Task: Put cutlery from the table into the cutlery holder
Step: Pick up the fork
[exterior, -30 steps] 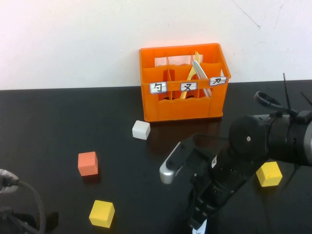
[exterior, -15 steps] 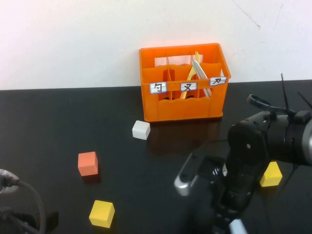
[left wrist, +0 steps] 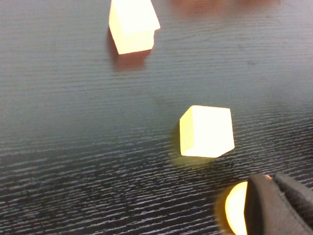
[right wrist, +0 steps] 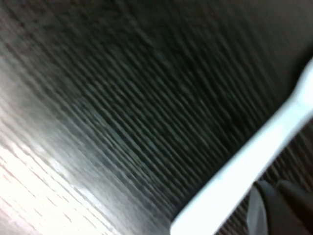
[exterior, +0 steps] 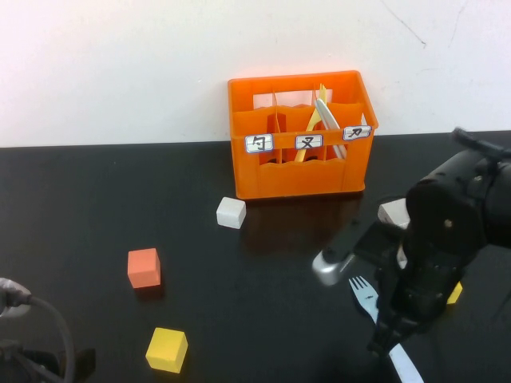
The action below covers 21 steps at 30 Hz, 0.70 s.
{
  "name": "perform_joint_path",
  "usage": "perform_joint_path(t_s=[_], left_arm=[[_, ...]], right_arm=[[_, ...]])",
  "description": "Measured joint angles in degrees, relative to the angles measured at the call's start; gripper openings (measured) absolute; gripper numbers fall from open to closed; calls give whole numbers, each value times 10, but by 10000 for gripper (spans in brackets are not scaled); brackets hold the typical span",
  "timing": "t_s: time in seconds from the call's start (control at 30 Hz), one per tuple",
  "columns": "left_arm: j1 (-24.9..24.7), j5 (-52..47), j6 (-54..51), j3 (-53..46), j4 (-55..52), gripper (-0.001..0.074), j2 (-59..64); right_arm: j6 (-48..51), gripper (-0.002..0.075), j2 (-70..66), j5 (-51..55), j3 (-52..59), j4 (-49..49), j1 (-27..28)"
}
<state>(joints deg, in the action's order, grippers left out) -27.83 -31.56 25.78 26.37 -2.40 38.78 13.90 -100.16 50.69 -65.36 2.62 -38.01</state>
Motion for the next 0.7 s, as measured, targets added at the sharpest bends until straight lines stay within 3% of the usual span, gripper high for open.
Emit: perform_joint_path(t_s=[0.1, 0.27, 0.33, 0.7], left_arm=[[0, 0, 0, 0, 0, -1, 0], [0, 0, 0, 0, 0, -1, 0], [0, 0, 0, 0, 0, -1, 0], [0, -1, 0, 0, 2, -1, 0]], right_arm=[[-41, 111, 3, 12, 1, 9, 7], [-86, 354, 2, -7, 6, 10, 8], [-100, 405, -2, -17, 6, 10, 8], [-152, 442, -46, -62, 6, 17, 8]])
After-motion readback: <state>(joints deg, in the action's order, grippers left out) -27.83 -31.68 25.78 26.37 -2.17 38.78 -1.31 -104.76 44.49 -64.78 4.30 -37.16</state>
